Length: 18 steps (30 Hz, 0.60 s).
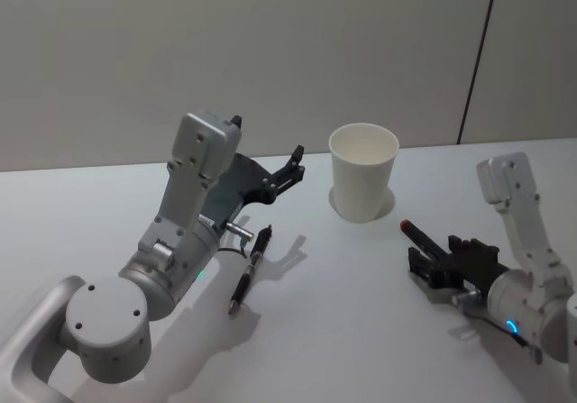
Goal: Place the pen into the pen holder.
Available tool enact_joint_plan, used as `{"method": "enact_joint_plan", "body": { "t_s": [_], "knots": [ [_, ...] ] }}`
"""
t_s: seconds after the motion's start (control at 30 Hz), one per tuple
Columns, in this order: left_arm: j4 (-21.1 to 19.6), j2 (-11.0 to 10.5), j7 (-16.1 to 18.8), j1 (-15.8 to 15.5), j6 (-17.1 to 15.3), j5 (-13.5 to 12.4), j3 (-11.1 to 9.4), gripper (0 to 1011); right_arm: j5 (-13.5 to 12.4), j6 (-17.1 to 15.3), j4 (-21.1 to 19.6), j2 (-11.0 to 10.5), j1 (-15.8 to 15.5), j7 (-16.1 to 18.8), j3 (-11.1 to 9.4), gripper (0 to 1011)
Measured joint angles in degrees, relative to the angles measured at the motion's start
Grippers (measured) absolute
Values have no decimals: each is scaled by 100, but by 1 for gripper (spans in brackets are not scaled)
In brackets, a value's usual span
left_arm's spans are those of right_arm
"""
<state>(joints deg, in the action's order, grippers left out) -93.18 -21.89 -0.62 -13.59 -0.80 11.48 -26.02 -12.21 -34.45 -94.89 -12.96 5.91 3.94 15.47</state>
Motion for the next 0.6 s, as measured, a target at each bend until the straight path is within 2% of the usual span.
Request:
{"method": "enact_joint_plan", "body": {
  "t_s": [0.13,0.17,0.6],
  "knots": [
    [0,0,0,0,0,0,0,1001,-63,13,7,22,2,-64,-20,633],
    [0,0,0,0,0,0,0,1001,-72,15,8,26,2,-71,-23,564],
    [0,0,0,0,0,0,0,1001,-166,31,18,60,5,-144,-41,180]
  ]
}}
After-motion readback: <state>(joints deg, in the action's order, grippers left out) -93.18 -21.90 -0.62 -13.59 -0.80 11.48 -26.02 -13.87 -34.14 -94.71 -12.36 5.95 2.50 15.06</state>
